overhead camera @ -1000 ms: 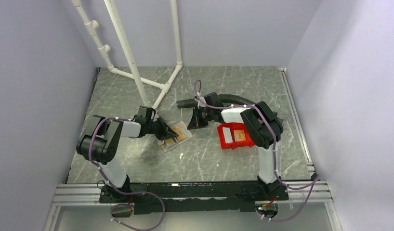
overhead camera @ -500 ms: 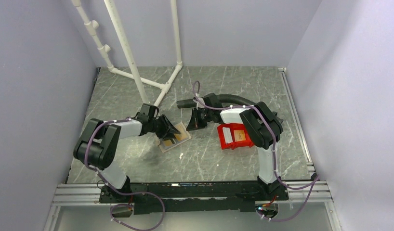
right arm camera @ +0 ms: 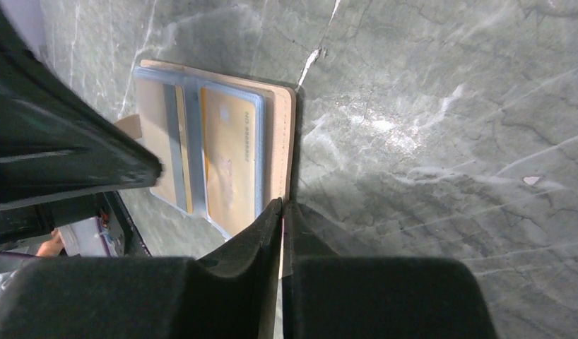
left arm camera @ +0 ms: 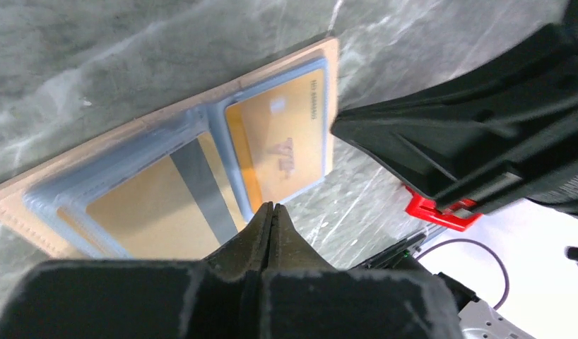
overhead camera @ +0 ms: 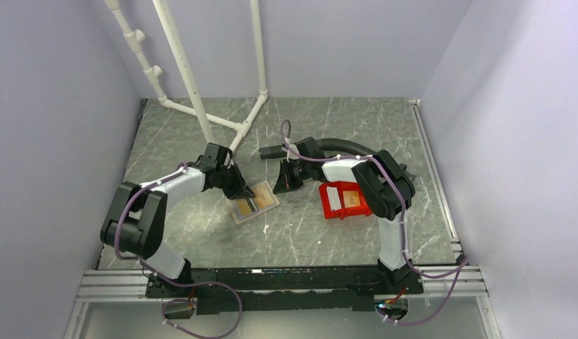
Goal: Put the credit cards into the card holder
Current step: Insert the credit card into the card holder.
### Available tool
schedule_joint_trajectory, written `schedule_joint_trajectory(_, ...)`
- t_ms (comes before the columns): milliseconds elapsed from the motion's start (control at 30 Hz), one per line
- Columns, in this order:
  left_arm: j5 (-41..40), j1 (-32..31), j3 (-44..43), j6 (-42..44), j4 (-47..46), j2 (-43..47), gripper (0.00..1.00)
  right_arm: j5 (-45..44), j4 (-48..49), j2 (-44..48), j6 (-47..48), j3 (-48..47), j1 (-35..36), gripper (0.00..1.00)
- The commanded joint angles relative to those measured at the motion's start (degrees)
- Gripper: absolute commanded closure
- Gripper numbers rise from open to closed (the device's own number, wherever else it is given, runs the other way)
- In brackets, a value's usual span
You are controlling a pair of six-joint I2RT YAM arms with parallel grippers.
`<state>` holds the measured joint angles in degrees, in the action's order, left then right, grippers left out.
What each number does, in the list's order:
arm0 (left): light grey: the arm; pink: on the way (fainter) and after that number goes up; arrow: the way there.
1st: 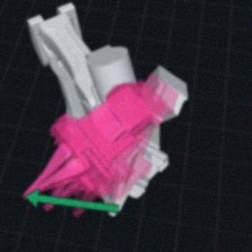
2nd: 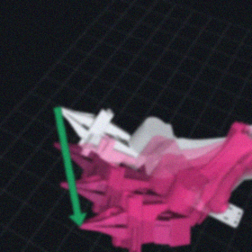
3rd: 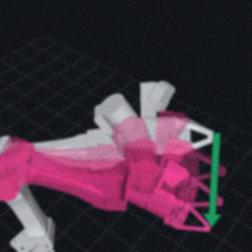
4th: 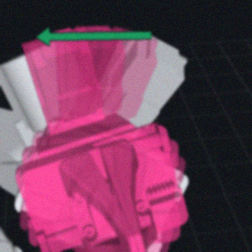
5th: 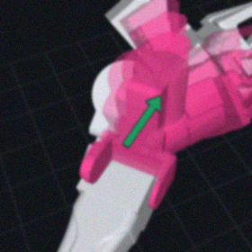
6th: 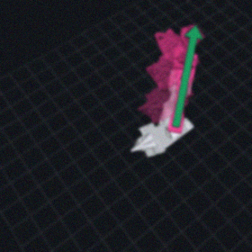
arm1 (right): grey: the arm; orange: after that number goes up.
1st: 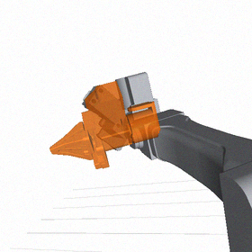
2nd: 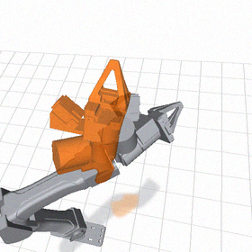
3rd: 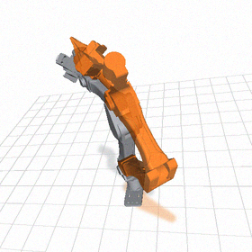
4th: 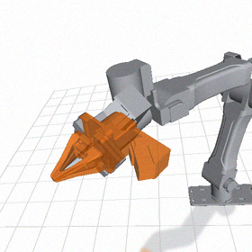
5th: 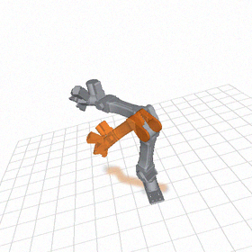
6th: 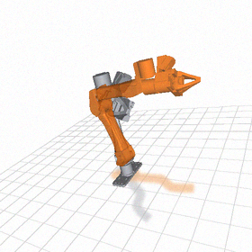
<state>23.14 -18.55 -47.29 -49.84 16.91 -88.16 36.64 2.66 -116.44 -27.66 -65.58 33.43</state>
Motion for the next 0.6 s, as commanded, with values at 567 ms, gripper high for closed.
schedule_joint_trajectory(567, -4.6, -1.37, 4.66, 1.82, -8.17, -9.59, 1.0, 4.56, 3.27, 3.46, -1.03, 0.64, 1.37, 0.74)
